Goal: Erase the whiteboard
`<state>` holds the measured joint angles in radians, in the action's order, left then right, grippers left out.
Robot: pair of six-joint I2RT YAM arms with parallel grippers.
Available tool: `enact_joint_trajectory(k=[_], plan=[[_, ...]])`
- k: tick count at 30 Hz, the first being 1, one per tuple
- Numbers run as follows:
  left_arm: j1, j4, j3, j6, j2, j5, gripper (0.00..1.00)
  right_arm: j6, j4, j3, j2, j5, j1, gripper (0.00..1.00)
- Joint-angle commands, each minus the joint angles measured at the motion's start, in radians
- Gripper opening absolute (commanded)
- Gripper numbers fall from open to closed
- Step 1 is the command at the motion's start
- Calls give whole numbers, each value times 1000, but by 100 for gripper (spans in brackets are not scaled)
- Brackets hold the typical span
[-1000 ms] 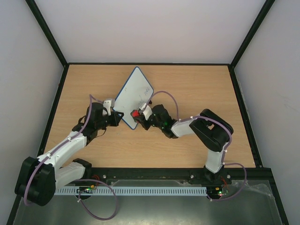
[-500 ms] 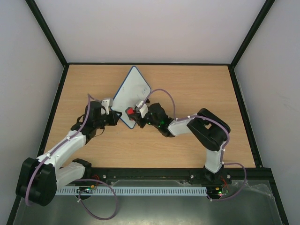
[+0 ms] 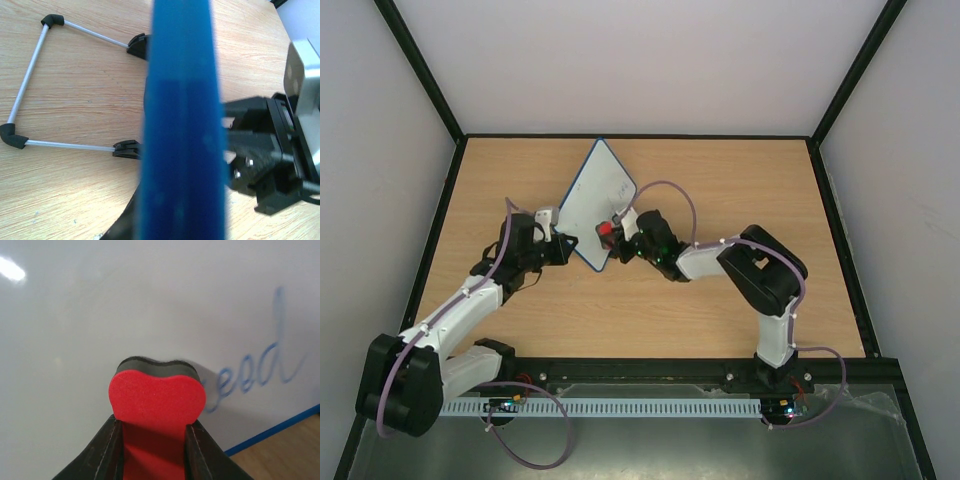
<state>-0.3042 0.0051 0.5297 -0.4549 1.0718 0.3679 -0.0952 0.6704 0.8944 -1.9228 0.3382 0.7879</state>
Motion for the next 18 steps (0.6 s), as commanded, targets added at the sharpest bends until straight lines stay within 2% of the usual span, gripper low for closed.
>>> enact_joint_trajectory(k=[1, 9, 13, 18], plan=[[-25, -88, 20, -106, 17, 203, 2, -130, -184, 129, -18, 11, -11, 2], [-24, -59, 21, -136, 36, 198, 2, -353, -320, 135, 29, 136, 56, 2], [-25, -49, 23, -148, 34, 194, 3, -489, -324, 84, 1, 133, 67, 2], [-24, -35, 25, -158, 34, 196, 2, -573, -365, 98, -83, 126, 65, 2]])
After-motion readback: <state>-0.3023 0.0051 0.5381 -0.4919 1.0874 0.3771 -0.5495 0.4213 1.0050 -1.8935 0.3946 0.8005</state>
